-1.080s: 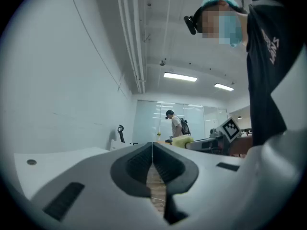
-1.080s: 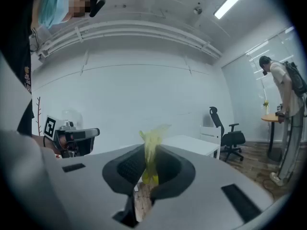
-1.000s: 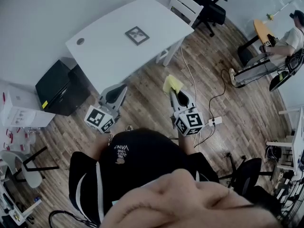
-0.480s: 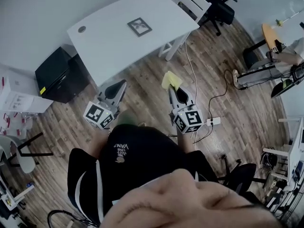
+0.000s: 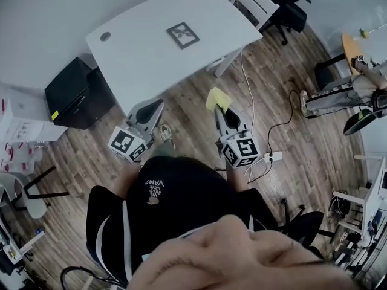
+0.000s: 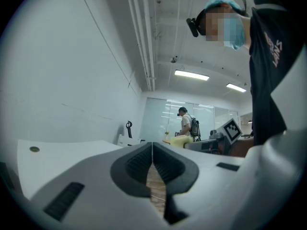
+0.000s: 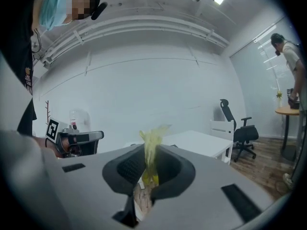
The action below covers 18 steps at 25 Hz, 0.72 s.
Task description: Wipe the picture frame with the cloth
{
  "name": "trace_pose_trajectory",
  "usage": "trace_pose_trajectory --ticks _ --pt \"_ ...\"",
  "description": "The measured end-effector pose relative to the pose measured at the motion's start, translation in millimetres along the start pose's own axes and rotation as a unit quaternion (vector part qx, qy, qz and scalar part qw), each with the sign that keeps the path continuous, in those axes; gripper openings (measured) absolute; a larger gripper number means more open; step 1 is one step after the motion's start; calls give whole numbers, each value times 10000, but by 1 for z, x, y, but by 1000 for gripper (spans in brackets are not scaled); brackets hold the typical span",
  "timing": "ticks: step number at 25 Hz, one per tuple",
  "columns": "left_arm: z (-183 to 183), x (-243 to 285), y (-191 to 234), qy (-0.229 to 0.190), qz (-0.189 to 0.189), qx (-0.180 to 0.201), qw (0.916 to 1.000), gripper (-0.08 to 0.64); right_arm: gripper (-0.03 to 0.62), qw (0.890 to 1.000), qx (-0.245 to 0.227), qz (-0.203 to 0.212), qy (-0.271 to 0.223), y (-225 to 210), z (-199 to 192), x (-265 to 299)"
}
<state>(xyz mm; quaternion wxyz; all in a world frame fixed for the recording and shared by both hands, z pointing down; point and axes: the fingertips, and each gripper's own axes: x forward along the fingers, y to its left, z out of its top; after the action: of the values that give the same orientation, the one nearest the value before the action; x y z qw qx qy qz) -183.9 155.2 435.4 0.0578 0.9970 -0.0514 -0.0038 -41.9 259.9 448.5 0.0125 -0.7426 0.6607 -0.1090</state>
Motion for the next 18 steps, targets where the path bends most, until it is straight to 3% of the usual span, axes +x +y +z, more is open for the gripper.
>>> trace_pose_trajectory --ticks 18 --pt "33 82 140 -113 -539 79 9985 15 43 9994 -63 -255 -208 -28 47 155"
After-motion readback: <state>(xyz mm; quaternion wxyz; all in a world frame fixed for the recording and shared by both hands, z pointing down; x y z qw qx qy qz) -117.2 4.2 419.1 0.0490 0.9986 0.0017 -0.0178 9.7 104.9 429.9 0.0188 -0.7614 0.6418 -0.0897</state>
